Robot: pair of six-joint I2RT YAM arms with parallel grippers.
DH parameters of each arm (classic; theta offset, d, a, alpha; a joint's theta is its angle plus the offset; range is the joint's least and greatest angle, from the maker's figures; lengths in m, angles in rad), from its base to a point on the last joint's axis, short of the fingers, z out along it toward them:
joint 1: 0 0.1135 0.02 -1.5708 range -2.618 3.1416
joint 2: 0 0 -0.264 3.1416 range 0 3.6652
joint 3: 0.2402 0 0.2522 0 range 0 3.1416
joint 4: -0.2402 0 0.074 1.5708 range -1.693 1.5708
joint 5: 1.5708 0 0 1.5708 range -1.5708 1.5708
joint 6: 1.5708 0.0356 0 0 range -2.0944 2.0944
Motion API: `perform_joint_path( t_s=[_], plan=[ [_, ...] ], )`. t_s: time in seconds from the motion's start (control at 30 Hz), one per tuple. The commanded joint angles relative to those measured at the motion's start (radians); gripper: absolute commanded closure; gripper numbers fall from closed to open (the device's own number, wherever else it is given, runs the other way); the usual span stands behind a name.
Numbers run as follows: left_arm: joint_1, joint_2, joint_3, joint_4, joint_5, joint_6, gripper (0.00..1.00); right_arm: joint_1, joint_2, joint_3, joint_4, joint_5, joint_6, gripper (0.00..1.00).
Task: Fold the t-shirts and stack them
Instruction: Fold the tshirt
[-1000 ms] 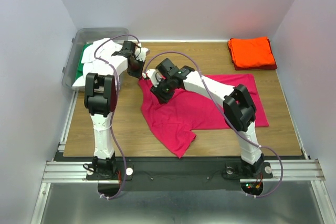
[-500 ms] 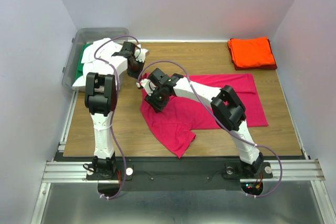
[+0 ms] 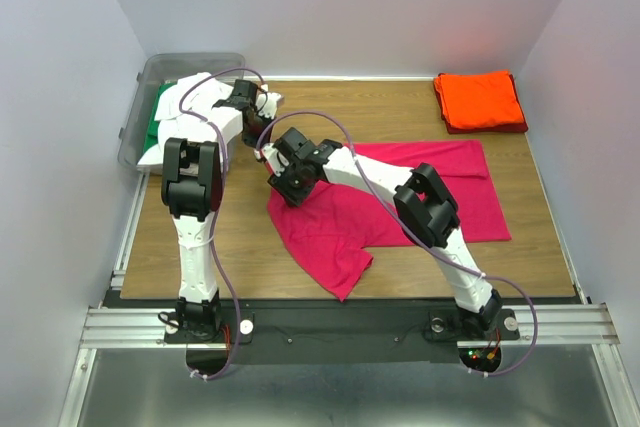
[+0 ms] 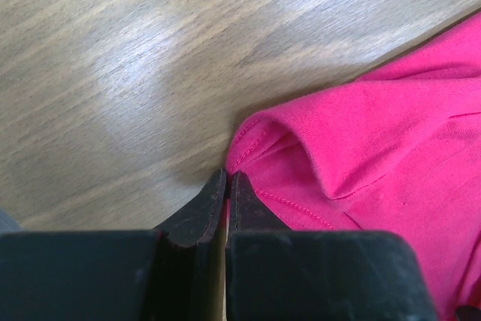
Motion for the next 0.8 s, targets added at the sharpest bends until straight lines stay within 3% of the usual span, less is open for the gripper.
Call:
perform_joint_path(
  t_s=[0.0,0.3,0.4,0.6,0.77],
  plan=[
    [0.014,0.011,0.01,0.003,0.008,-0.005,1.0,0.01,0.021,0.028,0.027,0.028,0.02,0.58],
    [0.023,0.018,0.01,0.008,0.011,-0.005,1.0,0.01,-0.017,-0.02,0.026,0.021,0.022,0.61],
    [0.026,0.023,0.013,0.008,0.005,-0.005,1.0,0.01,-0.042,-0.029,0.026,0.016,0.022,0.69],
    [0.033,0.041,0.036,0.002,0.005,-0.008,1.0,0.01,-0.075,-0.035,0.015,0.008,0.019,0.97],
    [0.037,0.052,0.057,-0.004,0.005,-0.01,1.0,0.01,-0.114,-0.061,0.014,-0.013,0.017,0.99]
  ],
)
